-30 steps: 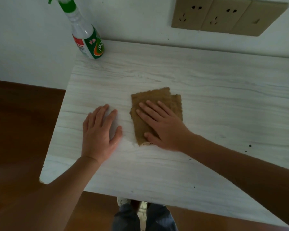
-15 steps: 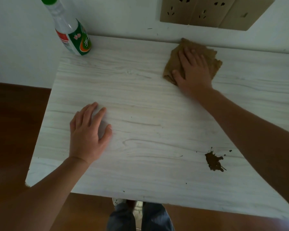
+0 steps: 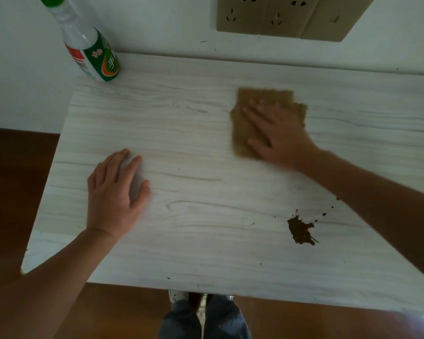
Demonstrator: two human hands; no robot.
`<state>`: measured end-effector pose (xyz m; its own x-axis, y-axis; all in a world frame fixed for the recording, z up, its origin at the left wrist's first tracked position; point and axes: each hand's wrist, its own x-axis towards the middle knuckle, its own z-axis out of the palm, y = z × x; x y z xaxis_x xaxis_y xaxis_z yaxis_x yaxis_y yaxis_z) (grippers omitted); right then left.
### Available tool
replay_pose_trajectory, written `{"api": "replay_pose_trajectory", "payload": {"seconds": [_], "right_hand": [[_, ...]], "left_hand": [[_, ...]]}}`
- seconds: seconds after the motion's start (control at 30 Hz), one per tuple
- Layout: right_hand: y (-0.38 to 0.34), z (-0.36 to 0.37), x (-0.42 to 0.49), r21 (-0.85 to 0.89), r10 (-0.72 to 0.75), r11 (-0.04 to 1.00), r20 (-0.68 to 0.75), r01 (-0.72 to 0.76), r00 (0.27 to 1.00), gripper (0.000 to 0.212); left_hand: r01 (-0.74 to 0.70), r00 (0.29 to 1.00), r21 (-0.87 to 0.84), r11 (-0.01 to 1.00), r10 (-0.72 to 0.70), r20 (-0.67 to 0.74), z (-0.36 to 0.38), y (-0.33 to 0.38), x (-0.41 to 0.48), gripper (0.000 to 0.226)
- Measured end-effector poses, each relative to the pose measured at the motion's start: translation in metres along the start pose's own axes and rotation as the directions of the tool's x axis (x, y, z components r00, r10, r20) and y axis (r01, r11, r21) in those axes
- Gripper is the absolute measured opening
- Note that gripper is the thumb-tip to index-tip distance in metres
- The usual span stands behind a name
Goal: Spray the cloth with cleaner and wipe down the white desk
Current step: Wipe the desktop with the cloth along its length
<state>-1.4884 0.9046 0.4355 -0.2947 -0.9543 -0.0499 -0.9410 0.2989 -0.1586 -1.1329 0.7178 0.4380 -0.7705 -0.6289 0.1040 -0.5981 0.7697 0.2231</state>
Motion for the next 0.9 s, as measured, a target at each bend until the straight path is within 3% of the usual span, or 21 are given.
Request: {"api": "replay_pose_trajectory", "payload": {"seconds": [0.13,0.3,0.4,0.73,0.9], "right_hand": [[0.051,-0.015,0.033,0.068,0.348,0.936,-0.026,-0.345,0.937,0.075],[0.022,-0.006,0.032,0.111,0.485,0.872,-0.051,-0.477,0.873,0.077],[-0.020,0.001,0.003,0.082,0.429,0.901,-0.022,-0.426,0.903,0.076],[-0.206,0.029,-0.121,0.067,0.044,0.996,0.149,-0.054,0.988,0.076],[-0.199,0.032,-0.130,0.063,-0.038,0.998,0.142,0.029,0.989,0.073]], "left_hand": [[-0.003,1.000,-0.015,1.000,0.003,-0.013,0.001,0.000,0.000,0.056],[0.002,1.000,-0.003,1.000,-0.002,-0.003,-0.001,0.001,0.000,0.056],[0.015,1.000,-0.009,1.000,-0.015,-0.003,0.000,0.003,0.000,0.057],[0.037,0.999,0.000,0.999,-0.037,0.029,-0.008,0.020,-0.015,0.057],[-0.053,0.997,-0.053,0.997,0.056,0.053,0.000,0.047,-0.059,0.061]]}}
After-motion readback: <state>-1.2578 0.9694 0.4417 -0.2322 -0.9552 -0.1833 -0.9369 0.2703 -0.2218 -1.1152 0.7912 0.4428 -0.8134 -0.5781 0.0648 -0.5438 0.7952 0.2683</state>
